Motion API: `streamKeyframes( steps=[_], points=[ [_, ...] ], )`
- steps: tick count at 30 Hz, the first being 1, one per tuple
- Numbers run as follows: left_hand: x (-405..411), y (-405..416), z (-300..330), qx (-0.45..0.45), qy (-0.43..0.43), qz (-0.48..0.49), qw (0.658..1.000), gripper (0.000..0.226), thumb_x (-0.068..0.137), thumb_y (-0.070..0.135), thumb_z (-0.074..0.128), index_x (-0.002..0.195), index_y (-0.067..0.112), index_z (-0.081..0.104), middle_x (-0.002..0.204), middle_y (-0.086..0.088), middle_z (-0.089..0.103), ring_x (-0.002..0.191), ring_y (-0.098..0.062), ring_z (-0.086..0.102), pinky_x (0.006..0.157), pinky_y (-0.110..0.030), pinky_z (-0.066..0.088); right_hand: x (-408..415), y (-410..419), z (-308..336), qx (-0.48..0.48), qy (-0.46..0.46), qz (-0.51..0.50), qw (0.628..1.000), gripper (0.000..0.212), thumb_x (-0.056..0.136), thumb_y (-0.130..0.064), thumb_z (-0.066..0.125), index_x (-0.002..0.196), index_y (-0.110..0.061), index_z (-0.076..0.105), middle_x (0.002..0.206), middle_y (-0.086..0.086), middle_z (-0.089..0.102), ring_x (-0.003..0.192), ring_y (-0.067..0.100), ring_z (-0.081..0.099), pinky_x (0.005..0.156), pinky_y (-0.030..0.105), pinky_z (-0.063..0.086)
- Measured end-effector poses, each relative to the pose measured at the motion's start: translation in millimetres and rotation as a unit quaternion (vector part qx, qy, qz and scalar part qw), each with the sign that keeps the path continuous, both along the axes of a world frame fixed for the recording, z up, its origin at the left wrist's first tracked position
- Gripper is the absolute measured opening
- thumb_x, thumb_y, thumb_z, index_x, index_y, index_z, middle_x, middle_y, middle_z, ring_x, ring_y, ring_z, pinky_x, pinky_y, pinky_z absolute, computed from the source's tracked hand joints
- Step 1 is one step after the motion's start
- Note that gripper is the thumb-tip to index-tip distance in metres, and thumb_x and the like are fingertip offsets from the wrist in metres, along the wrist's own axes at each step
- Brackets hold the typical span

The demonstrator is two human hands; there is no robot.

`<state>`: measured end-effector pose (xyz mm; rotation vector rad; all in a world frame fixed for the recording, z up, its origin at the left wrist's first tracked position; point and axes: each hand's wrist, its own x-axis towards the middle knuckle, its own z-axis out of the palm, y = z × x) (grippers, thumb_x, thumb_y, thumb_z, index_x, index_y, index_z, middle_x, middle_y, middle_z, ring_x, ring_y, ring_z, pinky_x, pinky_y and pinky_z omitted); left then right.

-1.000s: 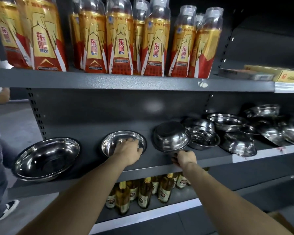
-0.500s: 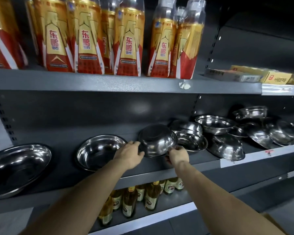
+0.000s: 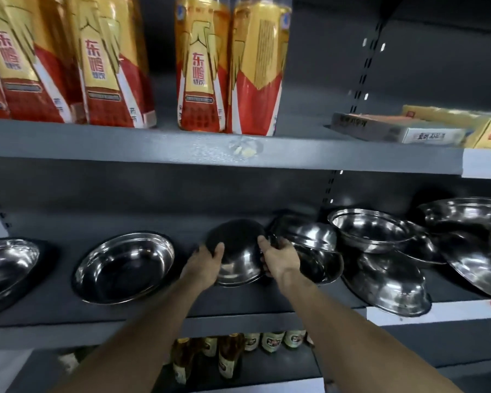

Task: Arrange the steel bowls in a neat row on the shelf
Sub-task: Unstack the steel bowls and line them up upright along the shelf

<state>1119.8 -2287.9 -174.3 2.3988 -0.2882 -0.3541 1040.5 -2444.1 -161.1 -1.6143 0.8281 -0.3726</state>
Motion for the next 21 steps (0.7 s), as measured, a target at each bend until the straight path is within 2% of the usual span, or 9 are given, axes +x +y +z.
streamKeyframes(
  steps=[4, 7, 11, 15, 19, 21],
  points=[
    [-4, -11, 0, -0.051, 0.035, 0.045, 0.997, 0.068, 0.100, 0.057, 0.029, 0.148, 0.008, 0.030, 0.138, -0.023, 0.053, 0.127, -0.037, 0.052, 0.102, -0.037, 0.037, 2, -5, -2, -0.013, 0.041, 0.025, 0.999, 0.062, 0.078, -0.063, 0.068, 0.113, -0.012, 0.067, 0.101, 0.009, 0.075, 0.097, 0.030, 0.071, 0.092, 0.046, 0.057],
    [-8, -12, 1, -0.065, 0.036, 0.060, 0.995, 0.066, 0.101, 0.054, 0.032, 0.148, 0.008, 0.031, 0.138, -0.021, 0.054, 0.127, -0.035, 0.052, 0.104, -0.036, 0.037, 6, -6, -4, -0.021, 0.049, 0.026, 0.998, 0.060, 0.074, -0.064, 0.071, 0.105, -0.013, 0.070, 0.094, 0.006, 0.076, 0.091, 0.026, 0.072, 0.086, 0.044, 0.060],
    [-14, -8, 6, -0.080, 0.022, 0.080, 0.993, 0.062, 0.101, 0.051, 0.037, 0.145, 0.007, 0.037, 0.137, -0.021, 0.055, 0.126, -0.036, 0.053, 0.103, -0.036, 0.039, 6, -2, -4, -0.030, 0.047, 0.037, 0.998, 0.061, 0.071, -0.064, 0.073, 0.104, -0.013, 0.070, 0.091, 0.004, 0.076, 0.089, 0.024, 0.072, 0.084, 0.042, 0.060],
    [-23, 2, 11, -0.092, -0.002, 0.092, 0.991, 0.059, 0.100, 0.051, 0.040, 0.138, 0.006, 0.042, 0.130, -0.019, 0.060, 0.120, -0.036, 0.057, 0.093, -0.033, 0.041, 2, 5, -5, -0.031, 0.041, 0.045, 0.998, 0.063, 0.072, -0.065, 0.072, 0.105, -0.011, 0.072, 0.095, 0.005, 0.076, 0.094, 0.025, 0.072, 0.087, 0.042, 0.059],
    [-30, 14, 20, -0.117, -0.039, 0.103, 0.987, 0.055, 0.099, 0.048, 0.044, 0.135, 0.006, 0.043, 0.122, -0.016, 0.065, 0.112, -0.032, 0.061, 0.086, -0.030, 0.041, -7, 21, 5, -0.045, 0.002, 0.050, 0.998, 0.056, 0.075, -0.063, 0.069, 0.114, -0.022, 0.070, 0.100, 0.000, 0.076, 0.098, 0.025, 0.070, 0.090, 0.044, 0.058],
    [-34, 21, 26, -0.162, -0.067, 0.095, 0.980, 0.051, 0.099, 0.042, 0.050, 0.136, 0.008, 0.040, 0.121, -0.011, 0.065, 0.105, -0.024, 0.062, 0.083, -0.026, 0.039, -13, 27, 11, -0.043, -0.027, 0.059, 0.997, 0.056, 0.077, -0.060, 0.069, 0.124, -0.029, 0.065, 0.103, -0.005, 0.075, 0.101, 0.022, 0.069, 0.092, 0.045, 0.057]
  ],
)
